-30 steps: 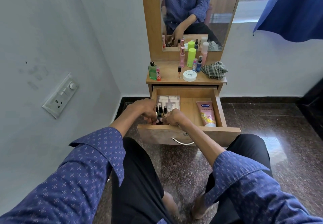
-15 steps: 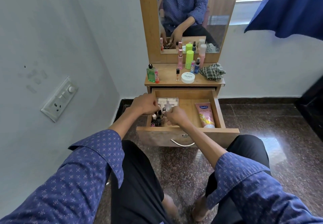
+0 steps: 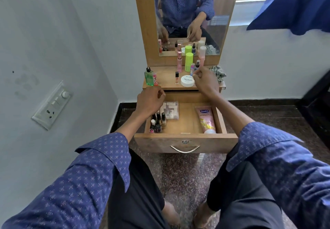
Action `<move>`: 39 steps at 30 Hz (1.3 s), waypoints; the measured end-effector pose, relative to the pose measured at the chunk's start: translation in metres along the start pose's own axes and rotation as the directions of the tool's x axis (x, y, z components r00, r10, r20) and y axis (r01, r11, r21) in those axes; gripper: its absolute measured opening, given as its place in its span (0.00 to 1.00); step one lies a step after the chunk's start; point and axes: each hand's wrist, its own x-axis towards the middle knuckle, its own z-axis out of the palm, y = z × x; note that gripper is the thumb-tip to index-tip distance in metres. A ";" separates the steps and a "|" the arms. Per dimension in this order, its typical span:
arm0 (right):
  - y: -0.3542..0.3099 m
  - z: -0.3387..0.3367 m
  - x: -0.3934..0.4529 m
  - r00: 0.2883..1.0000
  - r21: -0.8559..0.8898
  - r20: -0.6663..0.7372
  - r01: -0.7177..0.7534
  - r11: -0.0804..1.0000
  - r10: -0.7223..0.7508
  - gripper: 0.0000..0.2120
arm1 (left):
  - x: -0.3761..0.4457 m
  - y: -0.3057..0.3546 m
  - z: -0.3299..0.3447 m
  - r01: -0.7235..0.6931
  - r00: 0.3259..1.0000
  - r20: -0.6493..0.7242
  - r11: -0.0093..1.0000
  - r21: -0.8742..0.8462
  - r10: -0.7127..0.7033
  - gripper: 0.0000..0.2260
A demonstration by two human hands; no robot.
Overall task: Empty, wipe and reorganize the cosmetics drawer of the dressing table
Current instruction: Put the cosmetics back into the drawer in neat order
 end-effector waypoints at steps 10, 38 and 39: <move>-0.004 0.013 0.013 0.980 -0.113 0.037 0.199 0.973 -0.196 0.13 | 0.011 0.000 -0.001 -0.020 0.969 -0.245 1.000 0.003 0.021 0.08; -0.009 -0.001 0.042 0.971 -0.321 0.065 0.239 0.916 -0.230 0.07 | 0.031 -0.015 -0.008 0.023 0.963 -0.268 0.997 0.067 -0.004 0.14; -0.008 -0.001 0.042 0.970 -0.323 0.066 0.242 0.915 -0.233 0.07 | 0.032 -0.014 -0.008 0.018 0.962 -0.274 0.998 0.054 -0.003 0.13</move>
